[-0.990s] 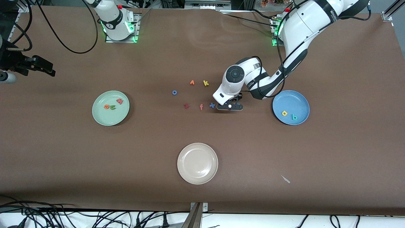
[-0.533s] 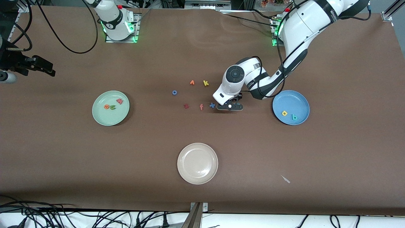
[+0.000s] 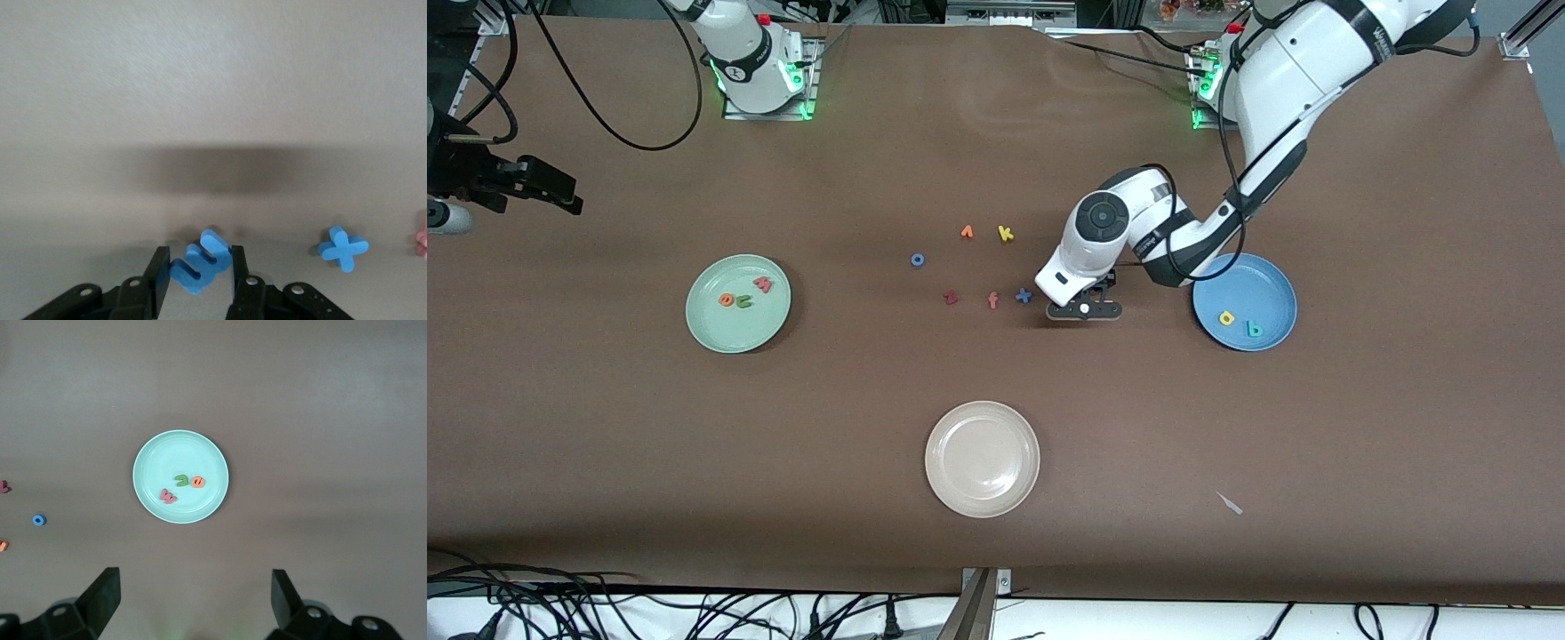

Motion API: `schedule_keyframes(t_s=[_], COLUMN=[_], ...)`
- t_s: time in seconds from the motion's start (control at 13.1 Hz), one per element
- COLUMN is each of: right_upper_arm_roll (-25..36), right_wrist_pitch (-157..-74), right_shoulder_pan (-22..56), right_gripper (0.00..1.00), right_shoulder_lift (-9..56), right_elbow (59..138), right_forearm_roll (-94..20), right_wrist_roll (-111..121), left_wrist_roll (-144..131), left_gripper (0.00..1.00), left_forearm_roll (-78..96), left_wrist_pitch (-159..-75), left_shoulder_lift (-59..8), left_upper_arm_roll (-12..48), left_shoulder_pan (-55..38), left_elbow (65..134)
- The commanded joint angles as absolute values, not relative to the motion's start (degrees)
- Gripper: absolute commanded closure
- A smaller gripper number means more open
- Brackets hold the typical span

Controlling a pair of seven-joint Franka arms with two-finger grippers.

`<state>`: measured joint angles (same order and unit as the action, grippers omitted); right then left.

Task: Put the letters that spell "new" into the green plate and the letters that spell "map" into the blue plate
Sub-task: 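Carry the blue letter to the blue plate and release it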

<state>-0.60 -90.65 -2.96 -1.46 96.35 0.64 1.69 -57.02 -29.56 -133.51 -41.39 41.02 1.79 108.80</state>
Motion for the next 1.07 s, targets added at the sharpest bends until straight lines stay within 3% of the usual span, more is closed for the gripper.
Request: schedule_keyframes(t_s=[0.0, 0.15, 0.38, 0.53, 0.76, 0.99], right_upper_arm_roll=[-0.53, -0.53, -0.44, -0.44, -0.44, -0.44], right_wrist_pitch=[-89.74, -89.74, -89.74, -89.74, -89.74, -89.74], right_shoulder_pan=[-3.16, -3.16, -3.16, -3.16, -3.16, -3.16], right_gripper=[0.0, 0.0, 0.0, 0.0, 0.0, 0.0], right_shoulder_lift=[-1.32, -1.41, -1.41, -1.32, -1.41, -1.41], right_elbow=[95.54, 95.54, 95.54, 95.54, 95.54, 95.54], right_forearm_roll=[-0.26, -0.26, -0.35, -0.26, -0.26, -0.26], right_wrist_roll=[2.46, 2.46, 2.46, 2.46, 2.46, 2.46], left_wrist_roll=[-54.51, -50.03, -42.13, -34.75, -26.21, -21.81], left_gripper=[0.7, 0.7, 0.7, 0.7, 0.69, 0.68], left_forearm_roll=[-30.94, -30.94, -30.94, -31.46, -32.08, -33.22], left_wrist_pitch=[-126.42, -119.3, -112.26, -106.46, -104.16, -103.53], left_shoulder_lift=[-39.9, -39.99, -39.9, -39.9, -40.16, -40.25], left_upper_arm_roll=[50.14, 58.93, 63.27, 63.28, 61.8, 55.74], left_shoulder_pan=[11.81, 22.88, 32.84, 36.81, 41.83, 41.92], left_elbow=[109.25, 109.25, 108.81, 108.37, 108.54, 108.54])
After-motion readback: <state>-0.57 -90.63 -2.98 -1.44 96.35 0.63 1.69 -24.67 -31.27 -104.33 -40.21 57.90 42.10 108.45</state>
